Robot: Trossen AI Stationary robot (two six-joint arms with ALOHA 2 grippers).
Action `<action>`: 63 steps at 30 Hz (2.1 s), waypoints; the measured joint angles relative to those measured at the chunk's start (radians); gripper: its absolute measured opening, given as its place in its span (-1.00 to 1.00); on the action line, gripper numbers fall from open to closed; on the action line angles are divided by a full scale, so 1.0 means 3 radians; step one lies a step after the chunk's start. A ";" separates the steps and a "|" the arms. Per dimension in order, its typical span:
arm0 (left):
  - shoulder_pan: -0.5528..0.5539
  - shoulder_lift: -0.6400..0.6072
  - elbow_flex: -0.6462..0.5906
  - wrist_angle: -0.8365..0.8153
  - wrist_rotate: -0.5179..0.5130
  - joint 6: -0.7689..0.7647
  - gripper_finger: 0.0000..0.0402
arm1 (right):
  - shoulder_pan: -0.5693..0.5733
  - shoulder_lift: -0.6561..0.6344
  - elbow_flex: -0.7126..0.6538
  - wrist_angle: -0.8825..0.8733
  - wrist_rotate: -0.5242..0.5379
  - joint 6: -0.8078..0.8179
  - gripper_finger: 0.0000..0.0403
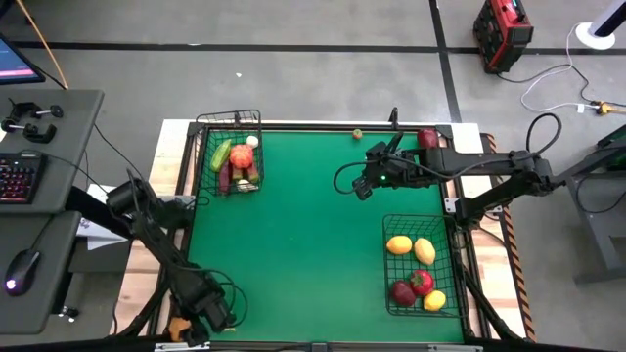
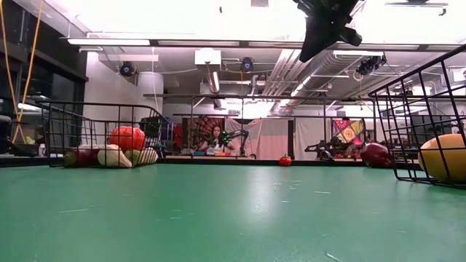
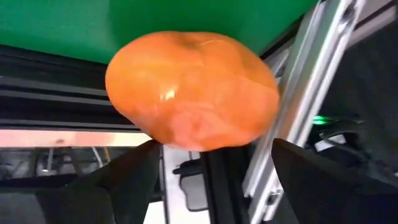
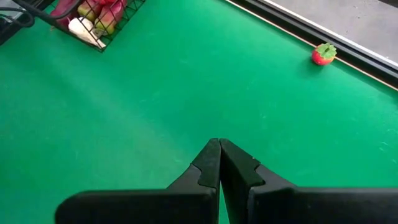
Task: Sort produce into baskets
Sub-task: Put the brown potato into the top black wire basket
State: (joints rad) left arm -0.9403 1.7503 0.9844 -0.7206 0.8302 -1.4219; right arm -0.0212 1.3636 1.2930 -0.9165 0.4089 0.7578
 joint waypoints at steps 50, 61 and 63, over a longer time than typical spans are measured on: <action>0.2600 -0.1184 0.0707 -0.1214 -0.3999 0.3167 0.49 | -0.0003 0.0000 0.0003 0.0027 -0.0266 0.0137 -1.00; 0.2520 -0.1212 0.0676 -0.1170 -0.3631 0.3185 0.50 | 0.0001 0.0000 0.0003 0.0028 -0.0265 0.0187 -1.00; 0.2523 -0.1184 0.0625 -0.1178 -0.3462 0.3217 0.54 | 0.0000 0.0000 0.0003 0.0031 -0.0265 0.0181 -1.00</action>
State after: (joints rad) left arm -0.1834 1.3952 1.1718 -1.0740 -0.2084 -0.4568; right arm -0.0212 1.3636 1.2938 -0.9073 0.3294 0.8120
